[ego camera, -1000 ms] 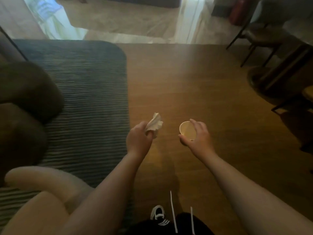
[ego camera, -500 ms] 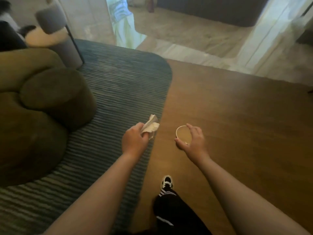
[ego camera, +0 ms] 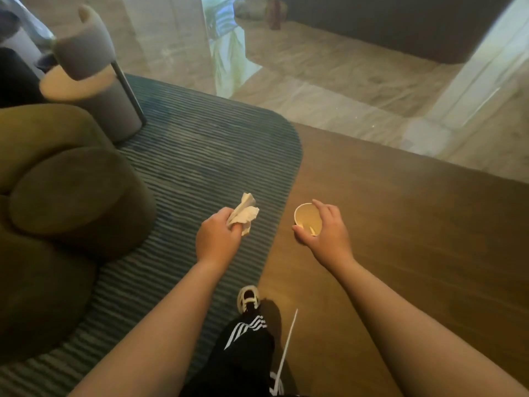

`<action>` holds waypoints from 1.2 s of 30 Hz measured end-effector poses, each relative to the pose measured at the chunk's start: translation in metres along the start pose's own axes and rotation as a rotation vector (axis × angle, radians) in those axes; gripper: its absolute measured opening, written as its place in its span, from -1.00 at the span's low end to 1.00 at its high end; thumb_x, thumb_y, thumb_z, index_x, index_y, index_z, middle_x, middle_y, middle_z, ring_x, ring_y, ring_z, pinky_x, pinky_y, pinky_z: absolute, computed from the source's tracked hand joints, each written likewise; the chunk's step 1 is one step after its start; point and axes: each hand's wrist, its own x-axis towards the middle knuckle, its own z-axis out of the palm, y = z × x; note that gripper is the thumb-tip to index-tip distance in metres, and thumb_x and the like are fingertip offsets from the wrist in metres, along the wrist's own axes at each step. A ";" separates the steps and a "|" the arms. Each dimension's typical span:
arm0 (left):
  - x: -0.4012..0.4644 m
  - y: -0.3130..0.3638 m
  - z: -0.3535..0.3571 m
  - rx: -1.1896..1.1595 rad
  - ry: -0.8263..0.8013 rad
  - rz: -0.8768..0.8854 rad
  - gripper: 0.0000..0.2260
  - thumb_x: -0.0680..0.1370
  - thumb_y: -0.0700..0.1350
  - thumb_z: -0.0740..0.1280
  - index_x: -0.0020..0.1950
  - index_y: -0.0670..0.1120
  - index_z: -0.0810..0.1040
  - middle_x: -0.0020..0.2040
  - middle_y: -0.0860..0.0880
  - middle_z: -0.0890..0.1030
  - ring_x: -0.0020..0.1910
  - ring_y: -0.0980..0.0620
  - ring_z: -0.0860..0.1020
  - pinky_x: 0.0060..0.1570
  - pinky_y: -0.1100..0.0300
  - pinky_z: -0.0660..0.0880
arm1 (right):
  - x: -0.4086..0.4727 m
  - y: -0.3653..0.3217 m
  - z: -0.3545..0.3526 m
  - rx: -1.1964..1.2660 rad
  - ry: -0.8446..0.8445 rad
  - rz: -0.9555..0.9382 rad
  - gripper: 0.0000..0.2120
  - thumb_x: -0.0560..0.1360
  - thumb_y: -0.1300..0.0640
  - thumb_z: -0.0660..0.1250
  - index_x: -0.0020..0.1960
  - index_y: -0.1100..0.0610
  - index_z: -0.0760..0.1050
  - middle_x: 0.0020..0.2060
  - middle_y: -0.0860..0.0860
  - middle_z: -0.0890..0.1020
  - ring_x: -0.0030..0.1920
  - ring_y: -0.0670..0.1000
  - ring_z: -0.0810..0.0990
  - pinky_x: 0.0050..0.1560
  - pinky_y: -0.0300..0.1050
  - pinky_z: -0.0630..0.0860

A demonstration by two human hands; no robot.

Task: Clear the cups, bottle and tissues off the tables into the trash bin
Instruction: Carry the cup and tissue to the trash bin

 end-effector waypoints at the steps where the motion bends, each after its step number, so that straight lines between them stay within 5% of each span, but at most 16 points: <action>1: 0.019 0.002 0.004 0.003 0.000 0.004 -0.90 0.57 -0.08 0.29 -0.09 -0.05 0.56 -0.27 0.03 0.57 -0.31 0.08 0.51 -0.37 0.19 0.37 | 0.018 0.002 0.001 0.001 0.002 0.000 -0.31 0.38 -0.17 0.42 0.42 -0.03 0.27 0.26 -0.08 0.38 0.09 -0.15 0.35 -0.02 -0.21 0.35; 21: 0.401 0.080 0.068 -0.011 -0.029 0.002 -0.88 0.54 -0.08 0.30 -0.20 -0.02 0.53 -0.33 0.05 0.55 -0.35 0.08 0.50 -0.40 0.17 0.29 | 0.396 0.012 0.018 0.029 0.021 0.088 -0.29 0.37 -0.23 0.39 0.42 -0.09 0.22 0.29 -0.13 0.34 0.10 -0.17 0.33 -0.04 -0.22 0.35; 28: 0.499 0.118 0.122 -0.006 -0.069 0.000 -0.89 0.54 -0.06 0.29 -0.15 -0.02 0.55 -0.30 0.05 0.57 -0.30 0.07 0.53 -0.29 0.06 0.48 | 0.502 0.051 0.005 0.047 0.053 0.108 -0.31 0.38 -0.20 0.40 0.42 -0.05 0.25 0.27 -0.09 0.35 0.10 -0.16 0.32 0.01 -0.18 0.34; 36: 0.651 0.208 0.225 0.023 -0.080 -0.002 -0.88 0.54 -0.04 0.28 -0.14 -0.03 0.55 -0.28 0.04 0.58 -0.29 0.04 0.53 -0.32 0.08 0.43 | 0.670 0.129 -0.045 0.018 0.050 0.087 -0.32 0.38 -0.15 0.41 0.41 0.00 0.28 0.25 -0.06 0.37 0.11 -0.10 0.38 0.02 -0.19 0.34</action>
